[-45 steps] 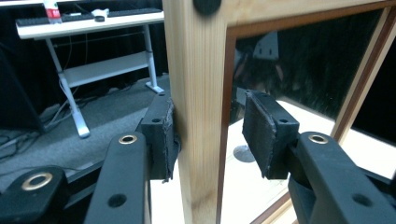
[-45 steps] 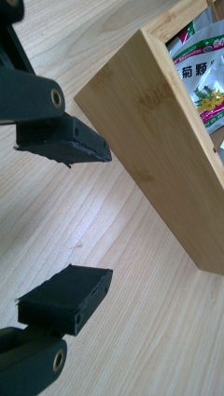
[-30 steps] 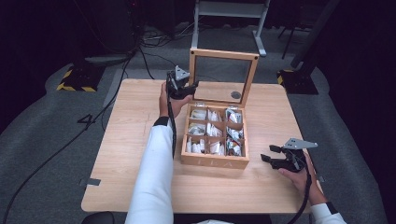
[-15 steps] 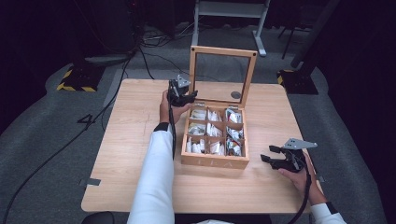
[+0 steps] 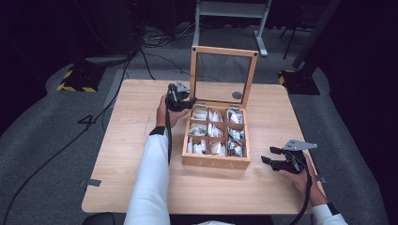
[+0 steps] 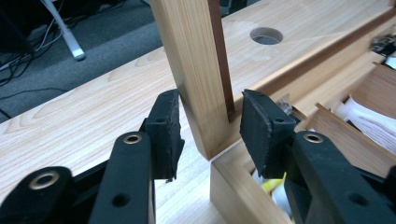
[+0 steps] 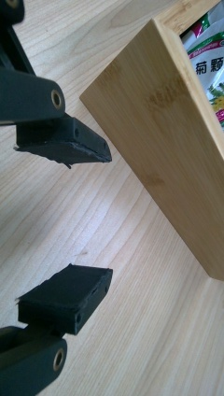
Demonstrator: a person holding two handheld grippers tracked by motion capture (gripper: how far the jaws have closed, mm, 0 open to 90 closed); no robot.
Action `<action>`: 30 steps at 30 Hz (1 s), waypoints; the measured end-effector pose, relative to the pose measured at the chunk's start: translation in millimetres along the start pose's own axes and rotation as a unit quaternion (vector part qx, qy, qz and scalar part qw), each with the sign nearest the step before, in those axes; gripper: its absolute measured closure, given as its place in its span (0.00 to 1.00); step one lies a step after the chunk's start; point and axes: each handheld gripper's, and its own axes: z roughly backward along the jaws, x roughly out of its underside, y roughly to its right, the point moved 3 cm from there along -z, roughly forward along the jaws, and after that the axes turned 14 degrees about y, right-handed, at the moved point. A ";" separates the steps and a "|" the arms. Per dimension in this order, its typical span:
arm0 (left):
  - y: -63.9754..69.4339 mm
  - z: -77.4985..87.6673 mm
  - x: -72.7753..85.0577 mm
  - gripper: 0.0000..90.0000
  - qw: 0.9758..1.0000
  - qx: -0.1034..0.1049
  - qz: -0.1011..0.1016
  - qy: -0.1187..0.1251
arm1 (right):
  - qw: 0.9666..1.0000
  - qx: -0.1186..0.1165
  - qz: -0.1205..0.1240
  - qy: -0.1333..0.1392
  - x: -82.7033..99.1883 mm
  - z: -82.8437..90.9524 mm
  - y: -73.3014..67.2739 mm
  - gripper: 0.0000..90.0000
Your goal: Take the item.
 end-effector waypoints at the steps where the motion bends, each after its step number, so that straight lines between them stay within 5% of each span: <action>1: 0.0 0.0 0.0 0.63 1.000 0.000 0.000 0.000 | 1.000 0.000 0.000 0.000 0.0 0.0 0.0 0.42; 11: -6.2 49.3 -2.9 0.47 0.999 0.003 -0.044 -0.015 | 0.999 -0.008 0.005 0.033 -15.2 4.4 -8.2 0.41; 23: -5.4 104.8 30.0 0.35 0.996 0.005 -0.074 -0.042 | 0.998 -0.021 0.026 0.046 -35.1 2.4 -25.2 0.41; 30: 3.6 130.5 51.8 0.37 0.995 0.012 -0.092 -0.045 | 0.997 -0.041 0.046 0.050 -46.9 -0.5 -37.2 0.42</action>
